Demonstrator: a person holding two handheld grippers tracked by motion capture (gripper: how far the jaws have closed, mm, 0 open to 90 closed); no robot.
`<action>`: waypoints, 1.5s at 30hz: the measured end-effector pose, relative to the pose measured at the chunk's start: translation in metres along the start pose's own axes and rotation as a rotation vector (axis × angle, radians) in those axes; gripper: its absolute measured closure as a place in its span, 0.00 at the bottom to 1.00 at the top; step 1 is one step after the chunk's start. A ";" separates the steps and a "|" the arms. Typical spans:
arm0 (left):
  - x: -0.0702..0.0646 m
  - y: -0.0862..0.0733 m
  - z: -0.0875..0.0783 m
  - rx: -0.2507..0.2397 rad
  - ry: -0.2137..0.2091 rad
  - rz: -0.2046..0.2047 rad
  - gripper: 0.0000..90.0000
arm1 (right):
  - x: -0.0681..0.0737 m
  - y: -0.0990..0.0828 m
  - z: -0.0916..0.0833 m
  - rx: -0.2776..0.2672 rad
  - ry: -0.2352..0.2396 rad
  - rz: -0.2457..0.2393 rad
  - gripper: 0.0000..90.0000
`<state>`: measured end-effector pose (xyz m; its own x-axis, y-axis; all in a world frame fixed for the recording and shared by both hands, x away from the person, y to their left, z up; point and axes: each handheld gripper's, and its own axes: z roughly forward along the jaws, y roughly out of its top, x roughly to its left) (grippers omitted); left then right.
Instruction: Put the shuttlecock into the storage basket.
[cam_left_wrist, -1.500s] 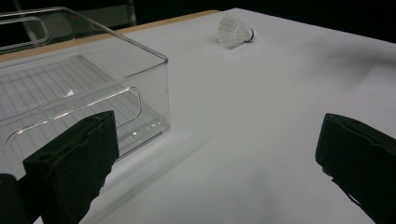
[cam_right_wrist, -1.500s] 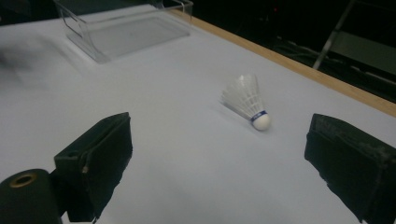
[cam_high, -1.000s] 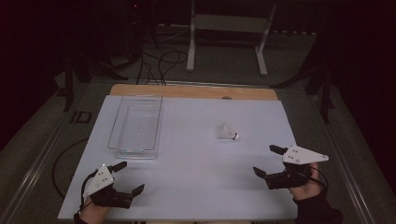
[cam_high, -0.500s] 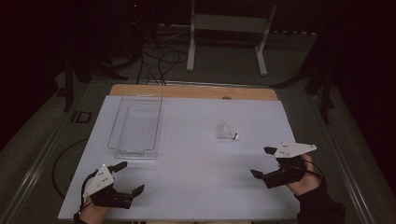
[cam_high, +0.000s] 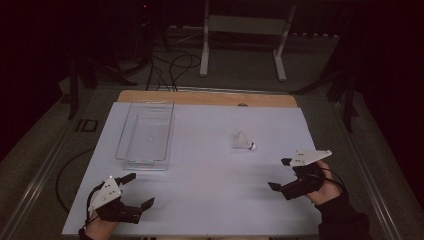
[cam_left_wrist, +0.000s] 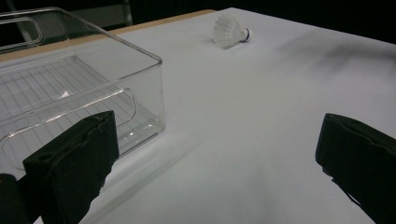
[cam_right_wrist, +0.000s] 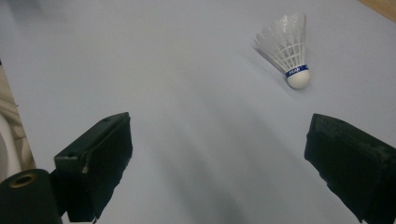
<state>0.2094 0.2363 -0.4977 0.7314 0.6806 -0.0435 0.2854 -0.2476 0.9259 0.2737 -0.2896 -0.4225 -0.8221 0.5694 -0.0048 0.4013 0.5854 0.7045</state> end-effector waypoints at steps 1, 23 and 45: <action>0.000 0.000 0.000 0.000 0.000 0.000 0.00 | -0.001 0.000 0.001 0.003 0.007 0.003 0.08; 0.000 0.000 0.000 0.003 -0.002 0.001 0.00 | -0.011 0.001 0.017 0.120 0.057 -0.035 0.08; 0.000 0.000 0.000 0.005 -0.007 -0.002 0.00 | -0.026 0.004 0.031 0.241 0.065 -0.015 0.08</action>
<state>0.2097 0.2366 -0.4982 0.7349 0.6765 -0.0476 0.2900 -0.2501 0.9238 0.3089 -0.2842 -0.4412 -0.8500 0.5255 0.0369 0.4667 0.7188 0.5153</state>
